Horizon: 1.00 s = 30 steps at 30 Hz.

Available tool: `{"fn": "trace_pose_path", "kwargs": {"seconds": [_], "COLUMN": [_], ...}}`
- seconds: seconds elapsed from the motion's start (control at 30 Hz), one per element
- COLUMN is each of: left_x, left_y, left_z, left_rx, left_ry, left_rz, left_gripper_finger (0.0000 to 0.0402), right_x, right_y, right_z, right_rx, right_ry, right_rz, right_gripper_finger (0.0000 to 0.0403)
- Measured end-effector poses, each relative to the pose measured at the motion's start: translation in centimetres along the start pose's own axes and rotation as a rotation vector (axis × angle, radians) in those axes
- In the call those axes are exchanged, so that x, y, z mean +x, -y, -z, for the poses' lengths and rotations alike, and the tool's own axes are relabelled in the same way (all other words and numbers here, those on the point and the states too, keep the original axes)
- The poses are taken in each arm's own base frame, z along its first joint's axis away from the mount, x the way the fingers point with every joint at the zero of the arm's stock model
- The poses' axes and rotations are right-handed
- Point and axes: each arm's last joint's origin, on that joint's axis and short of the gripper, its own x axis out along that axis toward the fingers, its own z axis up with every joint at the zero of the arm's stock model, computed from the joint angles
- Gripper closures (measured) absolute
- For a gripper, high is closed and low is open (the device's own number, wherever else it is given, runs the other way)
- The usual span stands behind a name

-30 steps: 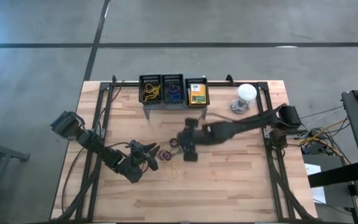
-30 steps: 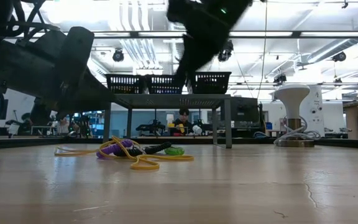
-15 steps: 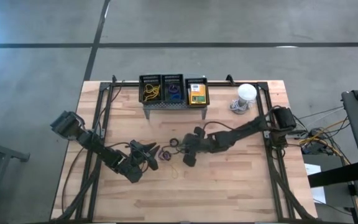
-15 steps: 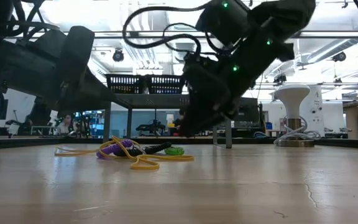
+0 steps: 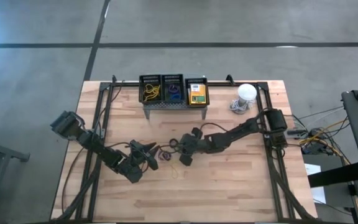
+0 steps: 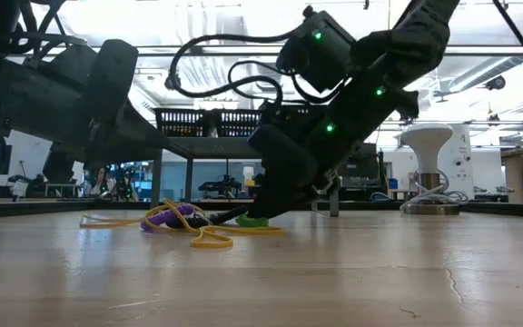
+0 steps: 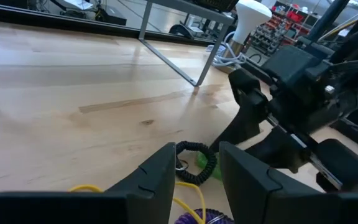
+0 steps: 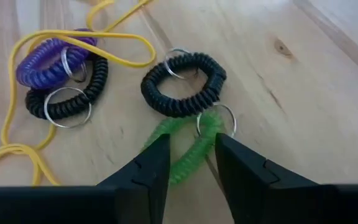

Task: Pick & Place Office Desk Supplies
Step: Put the green spring keychain into the middle black bin on the shelf

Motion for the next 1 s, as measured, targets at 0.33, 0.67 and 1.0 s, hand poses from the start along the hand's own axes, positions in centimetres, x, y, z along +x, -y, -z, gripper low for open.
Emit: {"fn": "trace_pose_path", "kwargs": {"seconds": [0.33,0.67,1.0], "left_x": [0.0,0.0,0.0], "left_y": [0.0,0.0,0.0], "left_z": [0.0,0.0,0.0], "left_rx": [-0.004,-0.004,-0.004], "left_ry": [0.001,0.001,0.000], "left_rz": [0.001,0.001,0.001], "left_gripper_finger": [0.0274,0.0274,0.0274], "right_x": [-1.2,-7.4,-10.8], "right_y": [0.0,-1.0,1.0], "right_z": [0.0,-4.1,-12.7], "right_rx": [-0.131,-0.180,-0.198], "right_ry": [-0.108,0.007,0.221], "right_rz": [0.044,-0.030,-0.012], "right_gripper_finger": [0.0382,0.0389,0.0390]}}
